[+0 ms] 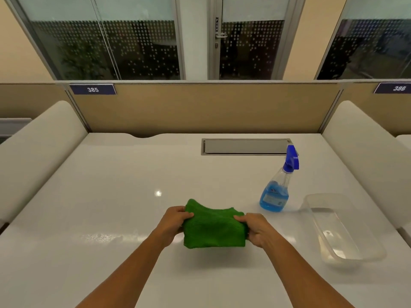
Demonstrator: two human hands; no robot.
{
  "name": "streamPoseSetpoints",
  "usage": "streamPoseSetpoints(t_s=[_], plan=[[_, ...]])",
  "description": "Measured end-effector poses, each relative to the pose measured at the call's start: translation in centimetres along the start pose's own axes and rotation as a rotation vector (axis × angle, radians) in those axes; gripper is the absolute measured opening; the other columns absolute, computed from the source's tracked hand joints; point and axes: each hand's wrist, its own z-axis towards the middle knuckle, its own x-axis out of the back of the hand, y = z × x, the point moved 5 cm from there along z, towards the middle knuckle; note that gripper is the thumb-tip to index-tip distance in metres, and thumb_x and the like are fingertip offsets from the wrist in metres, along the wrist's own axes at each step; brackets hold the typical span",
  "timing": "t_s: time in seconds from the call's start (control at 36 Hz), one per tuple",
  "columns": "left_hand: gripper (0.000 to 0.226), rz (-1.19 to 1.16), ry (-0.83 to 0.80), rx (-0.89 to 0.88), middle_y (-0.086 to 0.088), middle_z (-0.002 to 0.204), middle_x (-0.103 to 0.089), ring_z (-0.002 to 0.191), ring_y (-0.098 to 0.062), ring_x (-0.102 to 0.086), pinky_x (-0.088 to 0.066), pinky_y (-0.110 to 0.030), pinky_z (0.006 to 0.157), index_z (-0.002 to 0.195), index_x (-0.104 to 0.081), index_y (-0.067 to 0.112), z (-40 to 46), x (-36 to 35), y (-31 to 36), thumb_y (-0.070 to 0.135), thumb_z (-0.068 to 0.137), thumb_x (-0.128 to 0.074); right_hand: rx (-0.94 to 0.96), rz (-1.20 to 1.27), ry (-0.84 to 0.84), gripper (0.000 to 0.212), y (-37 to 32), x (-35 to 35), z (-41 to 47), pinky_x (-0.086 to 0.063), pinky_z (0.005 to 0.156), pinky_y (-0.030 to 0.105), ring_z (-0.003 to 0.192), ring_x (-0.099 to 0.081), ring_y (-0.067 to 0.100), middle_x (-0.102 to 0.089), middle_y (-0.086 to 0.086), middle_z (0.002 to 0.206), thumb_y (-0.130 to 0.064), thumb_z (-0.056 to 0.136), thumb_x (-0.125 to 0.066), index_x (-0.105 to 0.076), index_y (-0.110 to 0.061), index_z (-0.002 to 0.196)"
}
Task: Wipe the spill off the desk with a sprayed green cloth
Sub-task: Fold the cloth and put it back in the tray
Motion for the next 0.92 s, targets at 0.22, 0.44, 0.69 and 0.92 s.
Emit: streamPoseSetpoints(t_s=[0.22, 0.44, 0.69, 0.92], plan=[[0.029, -0.134, 0.076, -0.402, 0.001, 0.091, -0.074, 0.083, -0.015, -0.071, -0.059, -0.029, 0.063, 0.080, -0.075, 0.015, -0.8, 0.6, 6.7, -0.007, 0.092, -0.061, 0.611, -0.049, -0.042, 0.048, -7.3, -0.4, -2.5, -0.059, 0.092, 0.045, 0.109, -0.069, 0.027, -0.072, 0.000, 0.113, -0.002, 0.095, -0.063, -0.054, -0.020, 0.138], [0.023, -0.249, 0.094, -0.277, -0.010, 0.096, -0.075, 0.081, -0.022, -0.070, -0.059, -0.026, 0.062, 0.106, -0.067, 0.014, 1.2, 0.8, 6.6, -0.004, 0.097, -0.056, 0.628, -0.139, 0.008, 0.037, -8.6, -1.2, -1.5, -0.059, 0.092, 0.047, 0.107, -0.070, 0.031, -0.076, 0.003, 0.103, 0.017, 0.092, -0.054, -0.070, -0.015, 0.083], [0.015, -0.161, 0.055, -0.235, -0.010, 0.091, -0.075, 0.082, -0.024, -0.069, -0.059, -0.040, 0.074, 0.103, -0.068, 0.013, 2.0, 0.6, 6.8, 0.003, 0.098, -0.058, 0.583, -0.315, -0.071, 0.030, -8.6, -1.7, -0.7, -0.060, 0.085, 0.039, 0.106, -0.070, 0.032, -0.076, 0.011, 0.108, 0.006, 0.097, -0.057, -0.070, -0.018, 0.110], [0.023, 0.178, 0.254, -0.327, -0.009, 0.096, -0.075, 0.090, -0.026, -0.071, -0.062, -0.040, 0.075, 0.104, -0.071, 0.013, 2.3, 0.9, 8.2, 0.003, 0.099, -0.051, 0.619, -0.481, 0.031, 0.027, -9.5, -2.1, -1.5, -0.062, 0.086, 0.050, 0.100, -0.070, 0.030, -0.075, 0.006, 0.105, -0.003, 0.099, -0.057, -0.075, -0.023, 0.106]])
